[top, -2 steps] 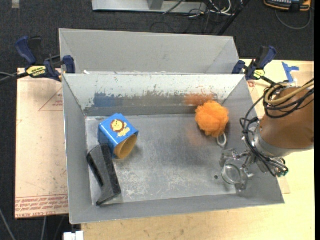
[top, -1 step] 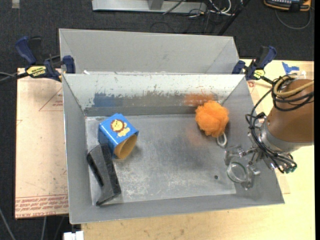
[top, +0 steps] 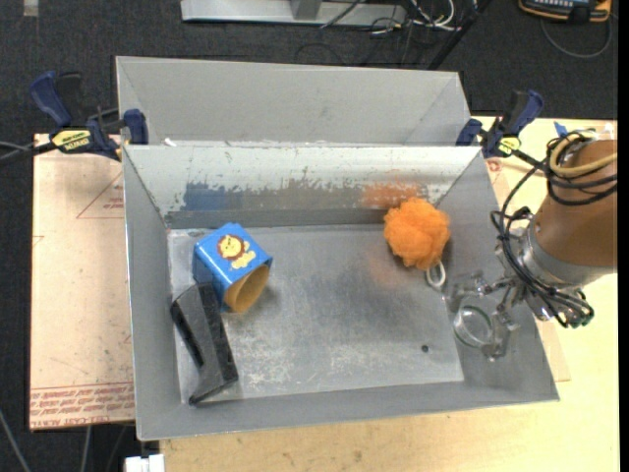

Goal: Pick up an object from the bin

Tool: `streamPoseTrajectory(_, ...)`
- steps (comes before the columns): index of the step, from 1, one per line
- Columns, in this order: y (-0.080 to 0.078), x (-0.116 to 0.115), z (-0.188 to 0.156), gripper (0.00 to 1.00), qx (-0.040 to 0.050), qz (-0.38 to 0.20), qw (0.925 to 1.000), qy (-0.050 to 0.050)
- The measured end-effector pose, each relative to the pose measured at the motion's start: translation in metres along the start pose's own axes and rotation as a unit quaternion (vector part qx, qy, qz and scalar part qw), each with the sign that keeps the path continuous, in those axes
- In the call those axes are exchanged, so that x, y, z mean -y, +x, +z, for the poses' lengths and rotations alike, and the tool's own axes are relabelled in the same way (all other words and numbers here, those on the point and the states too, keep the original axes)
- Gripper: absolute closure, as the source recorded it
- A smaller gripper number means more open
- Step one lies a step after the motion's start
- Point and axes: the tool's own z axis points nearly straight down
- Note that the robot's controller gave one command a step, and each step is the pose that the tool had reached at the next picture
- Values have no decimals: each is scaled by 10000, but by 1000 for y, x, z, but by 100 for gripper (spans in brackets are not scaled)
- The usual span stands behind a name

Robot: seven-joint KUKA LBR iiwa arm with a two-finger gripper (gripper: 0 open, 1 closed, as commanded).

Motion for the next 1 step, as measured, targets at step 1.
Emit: streamPoseTrajectory(1, -5, 3, 0, 100, 52, -48, 10000, 42)
